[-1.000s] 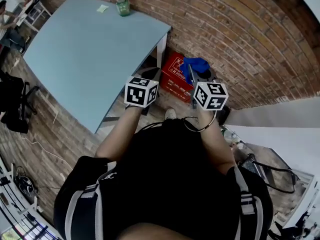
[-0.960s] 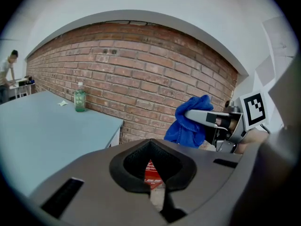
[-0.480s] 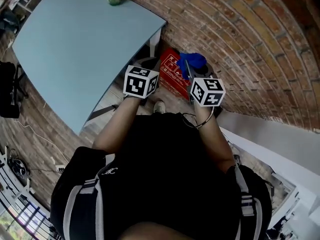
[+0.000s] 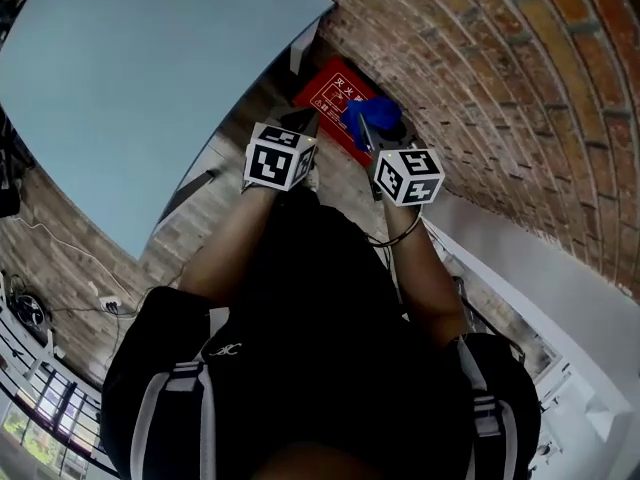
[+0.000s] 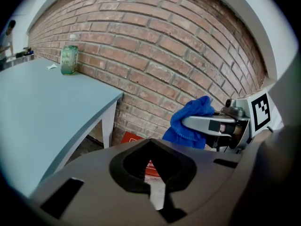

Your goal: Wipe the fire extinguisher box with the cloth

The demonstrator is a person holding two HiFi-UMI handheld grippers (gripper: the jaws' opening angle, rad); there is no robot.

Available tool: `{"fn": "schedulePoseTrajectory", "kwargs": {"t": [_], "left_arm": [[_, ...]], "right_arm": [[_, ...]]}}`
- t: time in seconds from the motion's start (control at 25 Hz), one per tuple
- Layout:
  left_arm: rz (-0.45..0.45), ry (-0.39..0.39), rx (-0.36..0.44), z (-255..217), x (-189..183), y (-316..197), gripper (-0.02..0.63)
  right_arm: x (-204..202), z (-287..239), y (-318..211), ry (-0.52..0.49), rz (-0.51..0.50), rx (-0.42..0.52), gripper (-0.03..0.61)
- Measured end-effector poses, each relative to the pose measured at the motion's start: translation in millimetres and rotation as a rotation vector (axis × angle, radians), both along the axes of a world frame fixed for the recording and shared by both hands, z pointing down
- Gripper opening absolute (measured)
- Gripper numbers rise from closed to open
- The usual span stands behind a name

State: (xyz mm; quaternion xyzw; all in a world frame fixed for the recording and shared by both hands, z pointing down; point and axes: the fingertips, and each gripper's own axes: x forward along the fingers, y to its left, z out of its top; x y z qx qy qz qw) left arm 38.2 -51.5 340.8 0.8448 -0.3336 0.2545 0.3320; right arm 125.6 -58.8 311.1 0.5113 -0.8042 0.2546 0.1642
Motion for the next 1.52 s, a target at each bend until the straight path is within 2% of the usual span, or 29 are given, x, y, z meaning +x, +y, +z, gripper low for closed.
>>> {"fn": "schedulePoseTrajectory", "kwargs": {"t": [0.16,0.32,0.6,0.8,1.08,1.24,1.52], "left_arm": [[-0.017,0.003,-0.022,36,-3,-13,0.005],[-0.043,-0.004,-0.050,84,-7,-19,0.005],[-0.059,0.002,-0.082,169,-5,-22,0.005],[-0.089,0.006,-0.110,212,-13,-17,0.005],[-0.109,0.012,-0.123,236,-19,-13,0.005],[-0.101,-0.003,-0.128,246,-24,-15,0.005],[-0.074,-0.014,-0.145,251,-17,-10,0.005]], "right_arm": [[3,50,-14,0.013,-0.001,-0.050,0.097],[8,100,-35,0.012,-0.006,-0.055,0.097],[4,188,-89,0.070,-0.072,-0.014,0.097],[-8,227,-140,0.120,-0.105,0.023,0.097],[-15,288,-152,0.218,-0.186,-0.037,0.097],[-13,294,-155,0.213,-0.182,-0.033,0.097],[-3,298,-145,0.245,-0.194,-0.084,0.097]]}}
